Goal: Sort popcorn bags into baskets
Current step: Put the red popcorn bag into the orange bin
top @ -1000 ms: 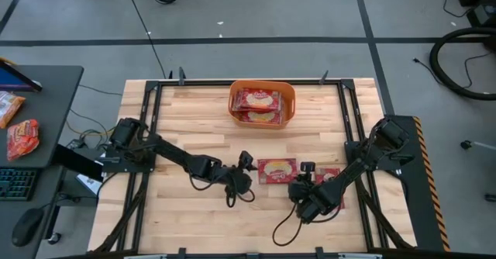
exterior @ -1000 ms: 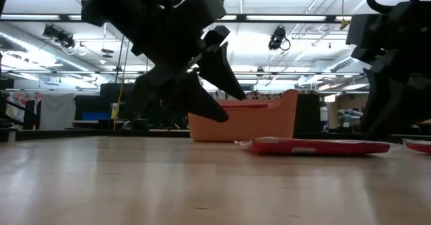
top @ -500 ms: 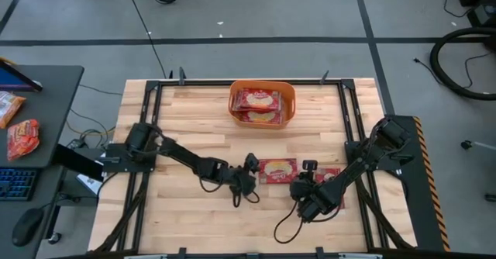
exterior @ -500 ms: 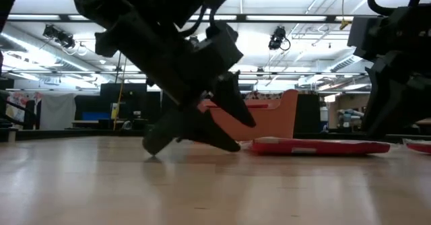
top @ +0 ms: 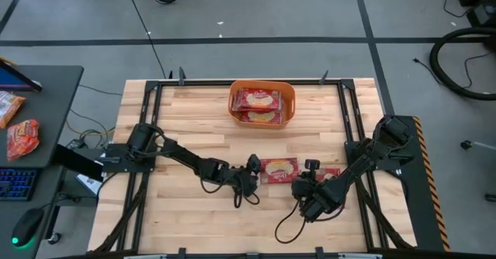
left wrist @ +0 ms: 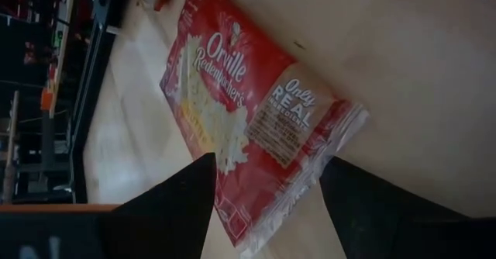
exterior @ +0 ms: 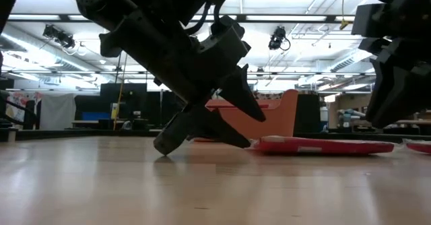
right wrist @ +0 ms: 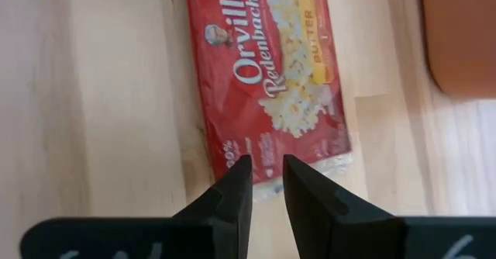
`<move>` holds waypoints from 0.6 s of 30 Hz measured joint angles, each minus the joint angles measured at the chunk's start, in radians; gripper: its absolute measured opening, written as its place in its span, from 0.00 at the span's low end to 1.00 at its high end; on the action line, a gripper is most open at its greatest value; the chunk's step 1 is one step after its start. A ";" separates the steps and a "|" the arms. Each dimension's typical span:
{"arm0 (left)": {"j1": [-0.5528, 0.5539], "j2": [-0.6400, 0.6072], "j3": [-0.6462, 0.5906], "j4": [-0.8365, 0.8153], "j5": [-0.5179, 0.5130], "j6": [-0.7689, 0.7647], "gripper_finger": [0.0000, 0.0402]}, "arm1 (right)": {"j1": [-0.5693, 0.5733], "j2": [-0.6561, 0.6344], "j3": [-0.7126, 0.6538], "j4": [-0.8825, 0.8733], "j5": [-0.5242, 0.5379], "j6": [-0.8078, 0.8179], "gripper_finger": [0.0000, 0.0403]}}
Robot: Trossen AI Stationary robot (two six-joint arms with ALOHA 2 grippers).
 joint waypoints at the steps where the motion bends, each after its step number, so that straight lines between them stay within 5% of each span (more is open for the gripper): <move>1: 0.002 0.000 0.000 0.000 0.011 0.000 0.58 | -0.002 0.000 -0.005 0.016 -0.001 -0.001 0.20; 7: 0.024 0.002 -0.001 -0.002 0.094 -0.006 0.52 | -0.006 0.000 -0.013 0.085 -0.001 -0.020 0.19; 18: 0.049 0.003 -0.003 -0.003 0.105 -0.096 0.20 | 0.002 0.000 -0.013 0.198 -0.013 -0.112 0.19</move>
